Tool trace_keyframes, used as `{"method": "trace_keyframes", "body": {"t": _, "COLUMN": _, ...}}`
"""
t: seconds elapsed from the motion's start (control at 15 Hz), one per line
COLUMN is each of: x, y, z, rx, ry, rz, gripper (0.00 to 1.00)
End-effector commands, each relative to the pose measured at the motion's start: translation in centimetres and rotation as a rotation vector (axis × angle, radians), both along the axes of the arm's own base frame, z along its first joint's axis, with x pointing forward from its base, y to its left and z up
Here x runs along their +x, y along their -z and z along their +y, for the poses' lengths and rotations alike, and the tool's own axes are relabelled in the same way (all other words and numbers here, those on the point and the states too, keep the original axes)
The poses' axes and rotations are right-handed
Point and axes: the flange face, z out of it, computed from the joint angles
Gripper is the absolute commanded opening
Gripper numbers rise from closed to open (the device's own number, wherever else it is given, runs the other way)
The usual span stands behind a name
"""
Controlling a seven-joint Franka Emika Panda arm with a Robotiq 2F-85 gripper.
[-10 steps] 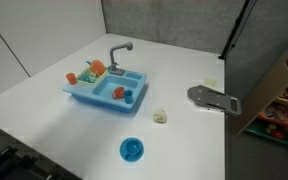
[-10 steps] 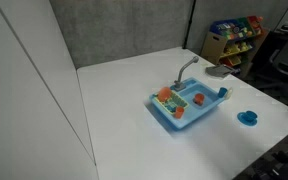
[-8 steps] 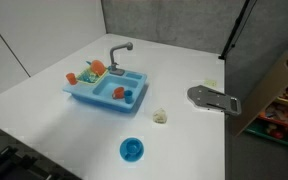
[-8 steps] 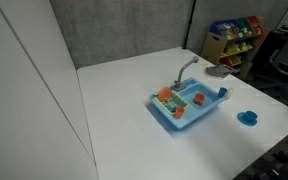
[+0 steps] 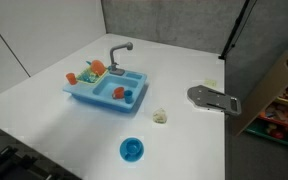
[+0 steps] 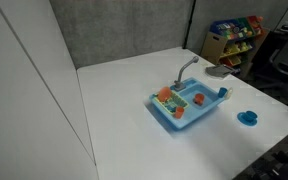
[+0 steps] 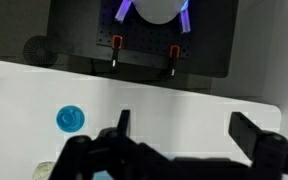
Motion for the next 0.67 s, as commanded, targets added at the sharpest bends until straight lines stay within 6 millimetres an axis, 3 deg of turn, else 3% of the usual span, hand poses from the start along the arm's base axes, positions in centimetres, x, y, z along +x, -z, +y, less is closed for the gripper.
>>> {"method": "trace_keyframes", "body": {"t": 0.0, "x": 1.0, "y": 0.2, "z": 0.5, "rx": 0.004, "ry": 0.081, "rz": -0.002, "gripper": 1.00}}
{"method": "trace_keyframes", "body": {"t": 0.6, "x": 4.4, "y": 1.3, "z": 1.2, "rx": 0.018, "ry": 0.243, "rz": -0.112, "gripper": 1.00}}
